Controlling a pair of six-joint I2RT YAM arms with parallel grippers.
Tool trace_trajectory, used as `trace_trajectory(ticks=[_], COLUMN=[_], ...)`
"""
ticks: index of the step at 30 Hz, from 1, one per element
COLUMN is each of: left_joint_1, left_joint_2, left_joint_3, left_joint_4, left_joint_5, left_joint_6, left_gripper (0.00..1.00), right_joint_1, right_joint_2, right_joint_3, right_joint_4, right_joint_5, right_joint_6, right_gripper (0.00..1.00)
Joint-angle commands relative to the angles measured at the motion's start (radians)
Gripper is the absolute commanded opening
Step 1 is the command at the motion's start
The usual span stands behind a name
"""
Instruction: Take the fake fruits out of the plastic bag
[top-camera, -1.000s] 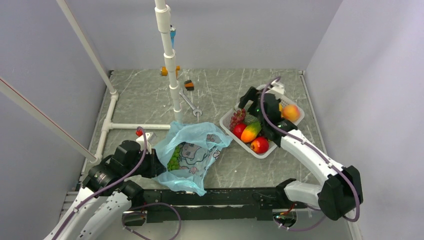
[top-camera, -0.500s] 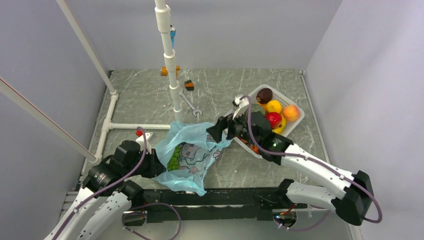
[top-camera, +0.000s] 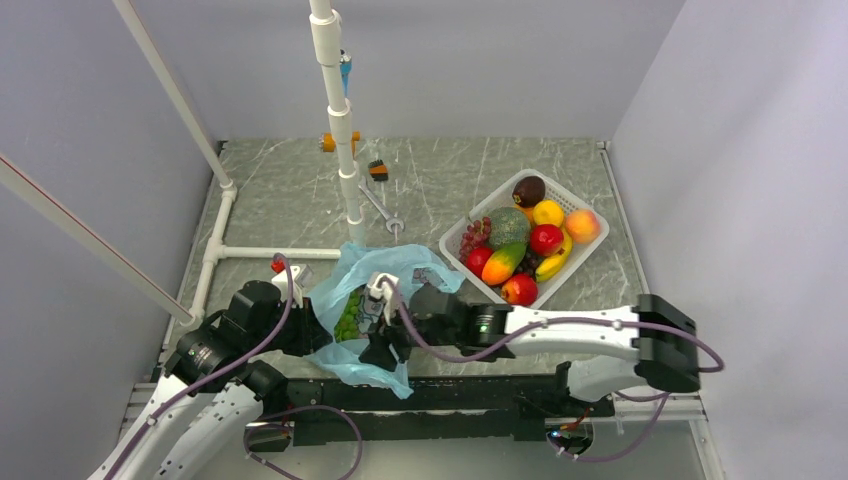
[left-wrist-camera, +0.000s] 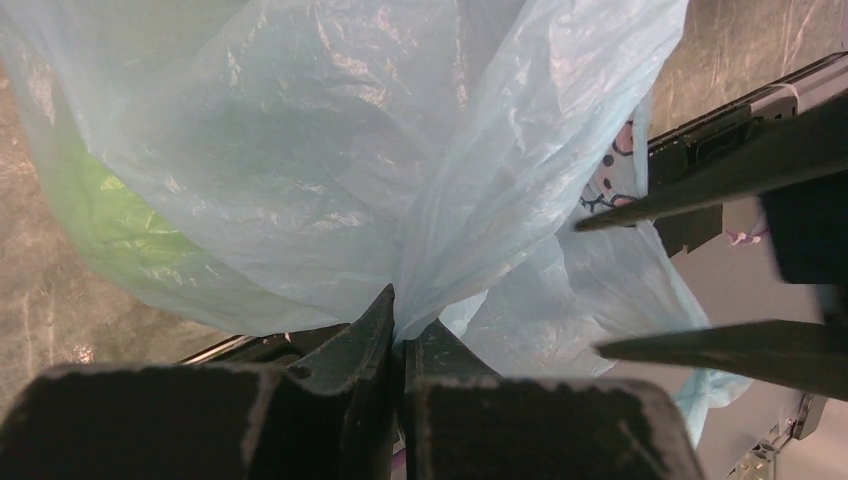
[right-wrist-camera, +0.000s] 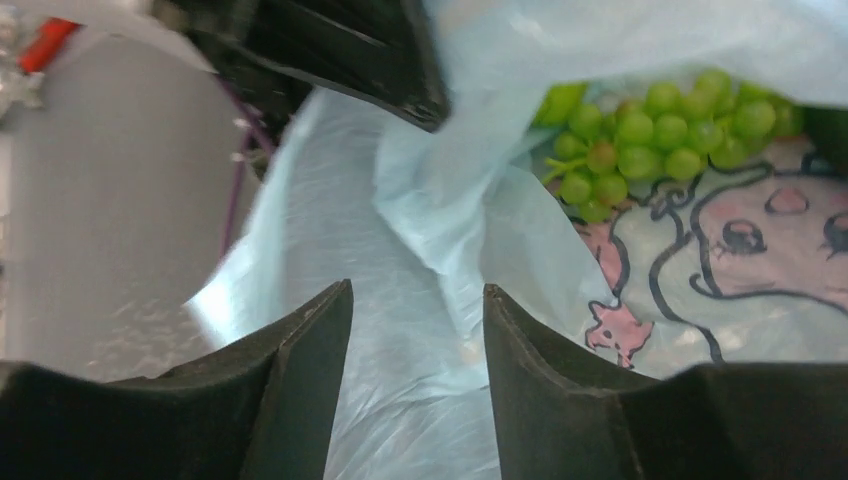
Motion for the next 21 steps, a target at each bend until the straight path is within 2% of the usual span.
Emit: trace_trajectory(ticks=[1,6,9,13,21], left_joint_1=[0.004,0.003,0.003,0.003,0.004], left_joint_2=[0.0,0.004,0.005,0.0,-0.031], left_joint_3=[-0.001,-0.001,0.0,0.001,-0.002], left_joint_4=[0.022,0.021,0.023,0.022,0.016], left_joint_5=[-0.014,-0.019,-0.02,-0.019,-0.018], left_joint_6=[-0.007,-0.009,-0.01,-0.008,-0.012], left_gripper=[0.11,0.1,0.1,0.1,0.1], right_joint_1=[0.014,0.014,0.011,0.012,0.014], right_joint_2=[0.105,0.145,0.179,0.291,0.425], right_joint_3=[0.086,0.058,0.03,0.085,0.196], right_joint_4=[-0.029,0.003,0.082,0.122,0.109], right_joint_5=[0.117,0.278,0.276,0.251,0.383], right_joint_6=[-0.005,0.018,-0.028,-0.064,-0.044], right_gripper=[0.52,0.51,0.52,0.52,0.53])
